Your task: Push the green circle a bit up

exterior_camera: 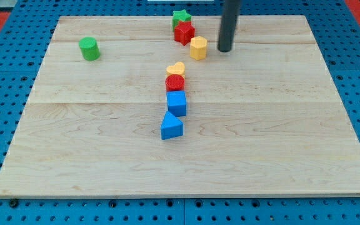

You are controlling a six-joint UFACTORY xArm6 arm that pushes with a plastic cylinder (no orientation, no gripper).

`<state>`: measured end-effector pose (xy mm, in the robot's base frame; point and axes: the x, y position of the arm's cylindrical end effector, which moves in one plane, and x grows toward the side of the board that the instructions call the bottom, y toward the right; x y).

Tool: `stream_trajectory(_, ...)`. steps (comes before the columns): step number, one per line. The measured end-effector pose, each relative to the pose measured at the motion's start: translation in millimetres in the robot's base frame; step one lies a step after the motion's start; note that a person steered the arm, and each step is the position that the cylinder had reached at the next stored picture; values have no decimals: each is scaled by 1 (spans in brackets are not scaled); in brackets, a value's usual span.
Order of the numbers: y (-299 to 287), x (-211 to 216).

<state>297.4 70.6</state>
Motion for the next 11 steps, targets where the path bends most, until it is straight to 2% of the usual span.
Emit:
stream_trajectory(1,-34,0)
stream_trajectory(3,-49,7)
stream_trajectory(4,41,69)
stream_trajectory(5,124,193)
stream_trajectory(6,63,288)
stream_trajectory(7,-86,318)
stream_trajectory(8,-222,248)
stream_trajectory(9,-263,131)
stream_trajectory(10,-278,20)
stream_trajectory(11,-283,-24)
